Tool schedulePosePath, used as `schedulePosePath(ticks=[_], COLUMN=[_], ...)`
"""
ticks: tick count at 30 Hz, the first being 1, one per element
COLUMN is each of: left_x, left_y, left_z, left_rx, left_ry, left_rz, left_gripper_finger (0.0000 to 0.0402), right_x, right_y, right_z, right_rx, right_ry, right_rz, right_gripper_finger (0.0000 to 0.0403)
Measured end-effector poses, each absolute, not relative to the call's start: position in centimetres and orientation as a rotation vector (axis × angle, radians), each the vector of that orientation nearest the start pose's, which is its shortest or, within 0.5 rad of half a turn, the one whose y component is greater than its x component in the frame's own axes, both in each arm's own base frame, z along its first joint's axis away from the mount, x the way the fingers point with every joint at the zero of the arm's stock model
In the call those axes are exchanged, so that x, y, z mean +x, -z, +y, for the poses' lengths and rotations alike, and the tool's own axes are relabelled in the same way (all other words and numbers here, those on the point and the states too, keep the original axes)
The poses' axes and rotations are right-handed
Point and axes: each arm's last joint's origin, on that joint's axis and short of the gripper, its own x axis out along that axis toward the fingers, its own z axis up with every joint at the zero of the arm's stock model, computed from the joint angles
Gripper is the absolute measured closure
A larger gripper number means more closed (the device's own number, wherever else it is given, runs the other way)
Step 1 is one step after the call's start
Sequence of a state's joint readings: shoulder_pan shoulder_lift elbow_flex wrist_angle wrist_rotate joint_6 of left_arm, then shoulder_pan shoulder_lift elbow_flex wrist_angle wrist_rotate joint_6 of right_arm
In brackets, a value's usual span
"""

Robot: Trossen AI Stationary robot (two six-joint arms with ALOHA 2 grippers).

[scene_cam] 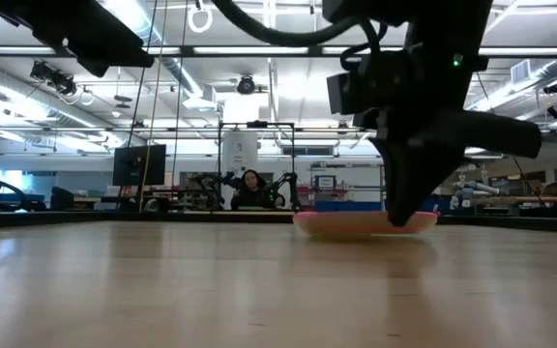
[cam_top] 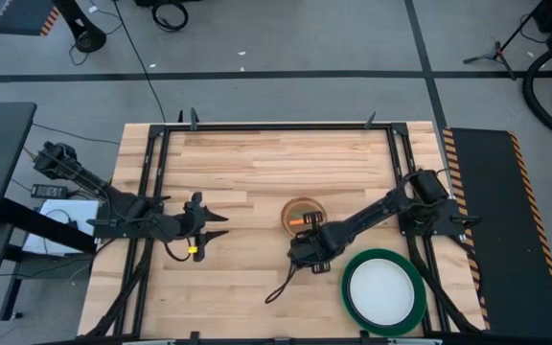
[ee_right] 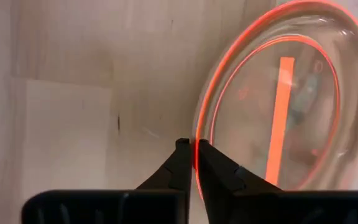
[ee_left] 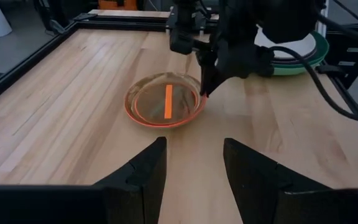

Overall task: Stack plastic plates
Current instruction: Stack the stacked transparent plates on top of the white plate

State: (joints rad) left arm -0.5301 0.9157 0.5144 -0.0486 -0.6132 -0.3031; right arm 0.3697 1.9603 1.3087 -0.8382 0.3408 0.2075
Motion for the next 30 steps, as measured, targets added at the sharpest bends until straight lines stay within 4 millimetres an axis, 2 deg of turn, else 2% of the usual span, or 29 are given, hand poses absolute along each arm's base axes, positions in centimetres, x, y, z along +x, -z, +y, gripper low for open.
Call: schedulePosePath(ticks=[6,11,24,30], left_x=[17.3,17.3,17.3,17.3], left_y=[-23.3,-23.3,-23.3,-23.3], left_z=[-8.1,-8.1,-8.2,-8.2], left_rx=[-0.054,-0.058,-0.08,-0.086], left_ry=[-0.15,-0.151,-0.156,-0.157], left_rz=[0.357,0.357,0.354,0.353], left_gripper_finger=[0.0235,0.0235,0.0235,0.0235], right_x=[33.6,33.4,32.3,32.0], right_y=[-14.5,-14.3,-14.5,-14.5], right_z=[11.4,11.5,14.5,15.3], right_rx=[-0.355,-0.407,-0.62,-0.629], right_ry=[0.157,0.16,0.162,0.141], right_rz=[1.385,1.373,1.291,1.275], right_gripper_finger=[0.0332,0.0334,0.0346,0.0326])
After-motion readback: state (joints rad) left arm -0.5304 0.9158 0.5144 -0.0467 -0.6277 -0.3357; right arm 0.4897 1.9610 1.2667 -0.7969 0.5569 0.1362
